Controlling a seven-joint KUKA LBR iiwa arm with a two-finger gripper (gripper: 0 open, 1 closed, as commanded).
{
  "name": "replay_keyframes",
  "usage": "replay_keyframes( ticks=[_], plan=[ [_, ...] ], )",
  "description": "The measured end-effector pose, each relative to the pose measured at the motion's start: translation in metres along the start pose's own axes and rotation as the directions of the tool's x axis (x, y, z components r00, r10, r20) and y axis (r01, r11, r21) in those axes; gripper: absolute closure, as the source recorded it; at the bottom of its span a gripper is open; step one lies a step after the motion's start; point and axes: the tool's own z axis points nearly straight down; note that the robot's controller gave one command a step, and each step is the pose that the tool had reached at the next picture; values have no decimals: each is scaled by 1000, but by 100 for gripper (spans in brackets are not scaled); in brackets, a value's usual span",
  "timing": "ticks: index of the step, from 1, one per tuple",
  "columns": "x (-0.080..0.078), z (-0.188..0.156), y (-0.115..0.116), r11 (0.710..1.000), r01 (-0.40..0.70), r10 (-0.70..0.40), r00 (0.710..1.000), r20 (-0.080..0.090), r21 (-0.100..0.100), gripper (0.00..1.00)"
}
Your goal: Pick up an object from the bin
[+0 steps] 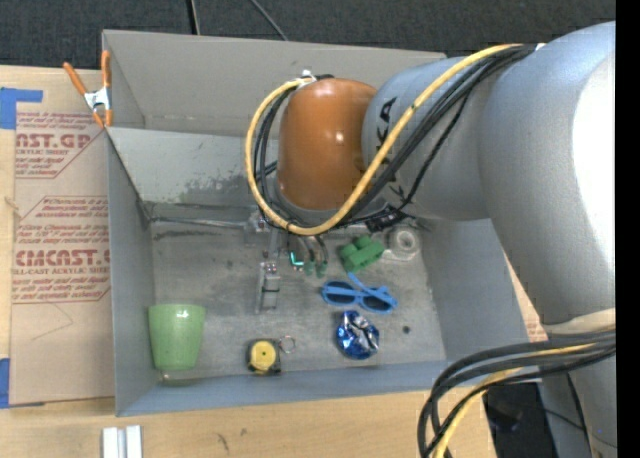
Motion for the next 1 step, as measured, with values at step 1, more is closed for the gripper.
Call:
replay_keyframes(
  ticks=[1],
  plan=[
    [20, 64, 88, 993, 120, -120, 993, -3, 22, 0]
  ],
)
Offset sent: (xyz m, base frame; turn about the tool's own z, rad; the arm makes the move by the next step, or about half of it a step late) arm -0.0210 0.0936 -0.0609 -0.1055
